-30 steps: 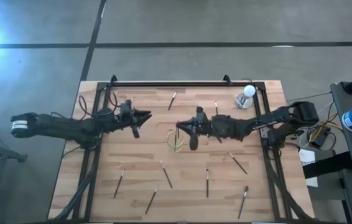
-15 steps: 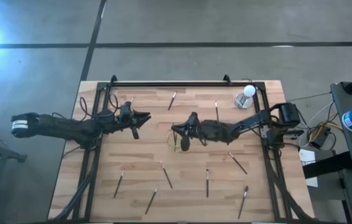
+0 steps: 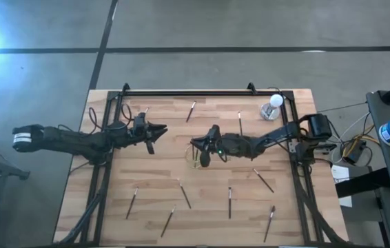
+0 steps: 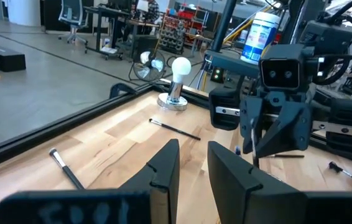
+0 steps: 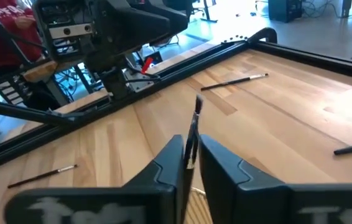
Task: Pick & Place Makeup Brushes
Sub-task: Put the eyeshadow brush into the gold makeup brush holder
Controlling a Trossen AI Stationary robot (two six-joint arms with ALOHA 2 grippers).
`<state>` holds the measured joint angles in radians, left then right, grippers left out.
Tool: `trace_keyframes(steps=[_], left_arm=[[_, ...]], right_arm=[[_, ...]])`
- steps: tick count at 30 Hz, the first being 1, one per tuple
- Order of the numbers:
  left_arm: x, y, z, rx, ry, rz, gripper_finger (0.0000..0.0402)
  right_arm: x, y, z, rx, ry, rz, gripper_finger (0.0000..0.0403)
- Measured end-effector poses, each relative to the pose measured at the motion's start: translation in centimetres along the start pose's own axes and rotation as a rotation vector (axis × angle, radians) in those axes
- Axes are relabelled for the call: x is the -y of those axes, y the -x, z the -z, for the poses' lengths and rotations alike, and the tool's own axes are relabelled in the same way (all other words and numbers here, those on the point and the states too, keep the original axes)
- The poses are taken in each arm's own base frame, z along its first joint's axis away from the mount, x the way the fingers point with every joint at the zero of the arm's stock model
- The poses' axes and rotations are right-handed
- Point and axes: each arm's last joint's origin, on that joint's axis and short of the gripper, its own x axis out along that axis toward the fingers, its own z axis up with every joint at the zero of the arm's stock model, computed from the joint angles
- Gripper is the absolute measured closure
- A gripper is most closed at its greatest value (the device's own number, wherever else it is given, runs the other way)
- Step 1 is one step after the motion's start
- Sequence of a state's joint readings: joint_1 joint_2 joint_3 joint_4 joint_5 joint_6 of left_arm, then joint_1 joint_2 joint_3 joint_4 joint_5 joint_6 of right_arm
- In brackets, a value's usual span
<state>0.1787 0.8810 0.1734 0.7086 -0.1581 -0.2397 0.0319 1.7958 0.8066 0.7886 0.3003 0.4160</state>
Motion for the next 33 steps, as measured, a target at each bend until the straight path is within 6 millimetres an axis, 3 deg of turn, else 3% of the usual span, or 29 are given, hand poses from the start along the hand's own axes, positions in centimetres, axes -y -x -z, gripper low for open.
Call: trace_keyframes(steps=[6,11,19,21,27,33], left_arm=[[0.0,0.0,0.0,-0.001,0.004,0.000,0.0326],[0.0,0.0,0.0,-0.002,0.004,0.000,0.0326],[0.0,0.0,0.1,-0.012,0.019,-0.003,0.0326],[-0.1,0.0,0.3,-0.026,0.019,-0.007,0.0326],[-0.6,-0.2,0.5,-0.021,0.044,-0.153,0.0329],[-2.7,-1.4,-1.2,-0.132,0.088,-0.400,0.0379]], right_arm=[[-0.1,0.0,-0.1,0.003,0.002,-0.003,0.0307],[-0.3,0.5,-0.9,-0.009,0.023,-0.010,0.0298],[-0.4,4.4,-4.0,-0.140,0.237,0.024,0.0364],[0.0,5.5,-4.4,-0.151,0.283,0.030,0.0386],[2.5,7.8,-3.8,-0.102,0.261,0.066,0.0394],[5.1,9.3,-2.6,-0.048,0.233,0.108,0.0394]])
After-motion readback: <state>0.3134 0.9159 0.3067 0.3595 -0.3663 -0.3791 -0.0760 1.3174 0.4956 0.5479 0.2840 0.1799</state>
